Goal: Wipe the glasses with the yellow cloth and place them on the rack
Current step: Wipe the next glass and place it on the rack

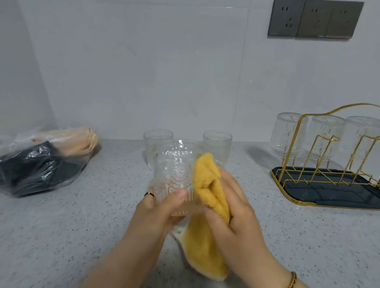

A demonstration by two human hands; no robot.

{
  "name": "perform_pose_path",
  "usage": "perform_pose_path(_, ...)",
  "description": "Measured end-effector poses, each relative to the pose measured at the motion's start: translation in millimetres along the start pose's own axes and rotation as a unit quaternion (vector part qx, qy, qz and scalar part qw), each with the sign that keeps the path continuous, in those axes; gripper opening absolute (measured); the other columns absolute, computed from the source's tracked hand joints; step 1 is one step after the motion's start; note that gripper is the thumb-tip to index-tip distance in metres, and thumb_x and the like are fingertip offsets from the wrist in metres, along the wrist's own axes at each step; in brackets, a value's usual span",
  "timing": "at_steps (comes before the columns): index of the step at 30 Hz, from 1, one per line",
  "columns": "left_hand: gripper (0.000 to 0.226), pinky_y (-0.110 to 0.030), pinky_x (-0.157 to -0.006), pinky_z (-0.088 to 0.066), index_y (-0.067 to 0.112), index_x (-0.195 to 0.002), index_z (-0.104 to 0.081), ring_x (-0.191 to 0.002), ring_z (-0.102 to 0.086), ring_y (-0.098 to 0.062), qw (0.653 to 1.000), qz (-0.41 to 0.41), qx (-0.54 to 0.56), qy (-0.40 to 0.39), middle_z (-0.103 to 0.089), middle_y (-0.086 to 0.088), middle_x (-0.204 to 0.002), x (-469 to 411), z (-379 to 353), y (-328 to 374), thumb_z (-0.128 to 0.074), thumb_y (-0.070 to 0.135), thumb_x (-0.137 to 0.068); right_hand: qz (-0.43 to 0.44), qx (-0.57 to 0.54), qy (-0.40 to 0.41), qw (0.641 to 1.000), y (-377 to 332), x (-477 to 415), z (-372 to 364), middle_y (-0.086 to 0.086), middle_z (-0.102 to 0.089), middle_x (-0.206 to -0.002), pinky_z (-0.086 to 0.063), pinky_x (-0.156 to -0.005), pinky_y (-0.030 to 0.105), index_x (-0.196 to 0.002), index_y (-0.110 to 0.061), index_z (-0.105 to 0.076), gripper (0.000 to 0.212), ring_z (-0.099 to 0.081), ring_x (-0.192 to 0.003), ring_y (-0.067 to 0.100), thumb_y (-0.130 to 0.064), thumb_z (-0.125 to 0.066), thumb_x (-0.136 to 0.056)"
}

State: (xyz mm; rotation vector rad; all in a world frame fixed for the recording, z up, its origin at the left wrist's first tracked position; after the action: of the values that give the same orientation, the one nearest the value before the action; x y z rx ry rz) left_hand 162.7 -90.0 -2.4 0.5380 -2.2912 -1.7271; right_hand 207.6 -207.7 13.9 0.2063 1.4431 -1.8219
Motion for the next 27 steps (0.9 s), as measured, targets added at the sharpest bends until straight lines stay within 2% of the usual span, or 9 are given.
perform_pose_path(3, 0.077, -0.033, -0.077, -0.054, 0.014, -0.111, -0.061, -0.091, -0.07, -0.018, 0.999, -0.015, -0.027, -0.011, -0.074, -0.004, -0.098, 6.8, -8.5, -1.0, -0.069, 0.046, -0.042, -0.049, -0.057, 0.063, 0.995, 1.6, -5.3, 14.0, -0.015, -0.062, -0.109, -0.043, -0.093, 0.019, -0.108, -0.04, -0.053, 0.04, -0.054, -0.107, 0.001, -0.049, -0.046, -0.069)
perform_pose_path(6, 0.078, -0.039, -0.085, -0.052, 0.016, -0.114, -0.061, -0.093, -0.07, -0.019, 0.999, -0.022, -0.032, 0.005, -0.074, -0.003, -0.1, 5.6, -6.5, 0.0, -0.069, 0.047, -0.042, -0.107, -0.109, 0.034, 0.988, 6.3, -7.1, 12.3, -0.014, -0.068, -0.087, -0.049, -0.07, 0.014, -0.085, -0.035, -0.06, 0.008, -0.063, -0.078, 0.001, -0.036, -0.054, -0.079)
perform_pose_path(10, 0.083, -0.045, -0.098, -0.045, 0.013, -0.117, -0.06, -0.101, -0.067, -0.023, 0.999, -0.013, -0.018, 0.047, -0.071, -0.006, -0.106, -1.1, 8.3, 3.2, -0.067, 0.054, -0.045, -0.137, -0.121, -0.037, 0.982, 8.0, -2.1, -3.9, 0.004, -0.069, -0.082, -0.052, -0.074, 0.032, -0.08, -0.029, -0.062, 0.013, -0.064, -0.08, 0.021, -0.021, -0.055, -0.087)
perform_pose_path(13, 0.085, -0.046, -0.102, -0.04, 0.021, -0.115, -0.062, -0.107, -0.062, -0.02, 0.997, -0.013, -0.05, 0.058, -0.07, 0.001, -0.108, -1.3, 9.2, 3.3, -0.063, 0.067, -0.043, -0.132, -0.147, -0.035, 0.98, 5.4, -1.2, -5.2, -0.001, -0.066, -0.076, -0.051, -0.069, 0.025, -0.078, -0.03, -0.062, 0.018, -0.063, -0.074, 0.015, -0.016, -0.055, -0.087)
perform_pose_path(15, 0.074, -0.036, -0.092, -0.047, 0.02, -0.108, -0.064, -0.098, -0.065, -0.016, 0.995, -0.023, -0.072, 0.066, -0.073, 0.004, -0.098, -1.7, 8.3, 4.7, -0.068, 0.063, -0.048, -0.113, -0.139, -0.027, 0.983, 6.6, -0.8, -4.3, -0.003, -0.065, -0.074, -0.048, -0.065, 0.019, -0.078, -0.03, -0.063, 0.011, -0.06, -0.071, 0.009, -0.024, -0.058, -0.085)
perform_pose_path(18, 0.063, -0.025, -0.077, -0.049, 0.016, -0.105, -0.063, -0.085, -0.07, -0.01, 0.993, -0.058, -0.059, 0.086, -0.075, 0.004, -0.086, -3.9, 9.9, 11.7, -0.077, 0.053, -0.055, -0.06, -0.089, -0.018, 0.994, 6.3, -1.2, -4.4, -0.011, -0.064, -0.088, -0.045, -0.075, 0.012, -0.085, -0.041, -0.061, 0.016, -0.058, -0.086, 0.001, -0.044, -0.053, -0.072)
perform_pose_path(20, 0.079, -0.03, -0.085, -0.05, 0.011, -0.118, -0.057, -0.088, -0.069, -0.012, 0.993, -0.052, -0.02, 0.106, -0.072, -0.001, -0.097, -6.7, 13.7, 9.8, -0.067, 0.052, -0.051, -0.032, -0.039, -0.015, 0.999, 6.8, -0.8, -6.5, -0.016, -0.057, -0.107, -0.035, -0.084, 0.003, -0.1, -0.045, -0.053, 0.032, -0.049, -0.102, -0.006, -0.049, -0.044, -0.07)
perform_pose_path(23, 0.068, -0.037, -0.093, -0.049, 0.011, -0.115, -0.058, -0.095, -0.069, -0.017, 0.997, -0.004, 0.041, 0.073, -0.072, -0.007, -0.101, -9.8, 11.1, 0.7, -0.057, 0.048, -0.058, -0.013, 0.021, -0.042, 0.999, 9.5, 1.1, -13.8, -0.016, -0.043, -0.129, -0.029, -0.093, 0.0, -0.125, -0.036, -0.046, 0.056, -0.038, -0.116, -0.009, -0.048, -0.04, -0.07)
perform_pose_path(27, 0.078, -0.028, -0.081, -0.054, 0.005, -0.117, -0.056, -0.093, -0.07, -0.017, 0.998, 0.011, 0.033, 0.044, -0.073, -0.009, -0.098, -10.7, 8.8, -5.0, -0.071, 0.056, -0.06, 0.017, 0.048, -0.061, 0.997, 7.9, 3.2, -17.5, -0.021, -0.029, -0.136, -0.027, -0.101, 0.005, -0.122, -0.051, -0.03, 0.052, -0.03, -0.124, -0.005, -0.046, -0.038, -0.071)
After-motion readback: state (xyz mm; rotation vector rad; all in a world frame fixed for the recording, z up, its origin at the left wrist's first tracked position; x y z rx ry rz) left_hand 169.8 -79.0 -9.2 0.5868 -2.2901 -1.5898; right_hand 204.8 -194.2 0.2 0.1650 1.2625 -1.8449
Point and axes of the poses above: each hand's wrist, its own x-axis away from the middle knuckle, its own z-axis out of the back of the hand, y = z × x, the point moved 4 cm from there along -x, towards the middle knuckle
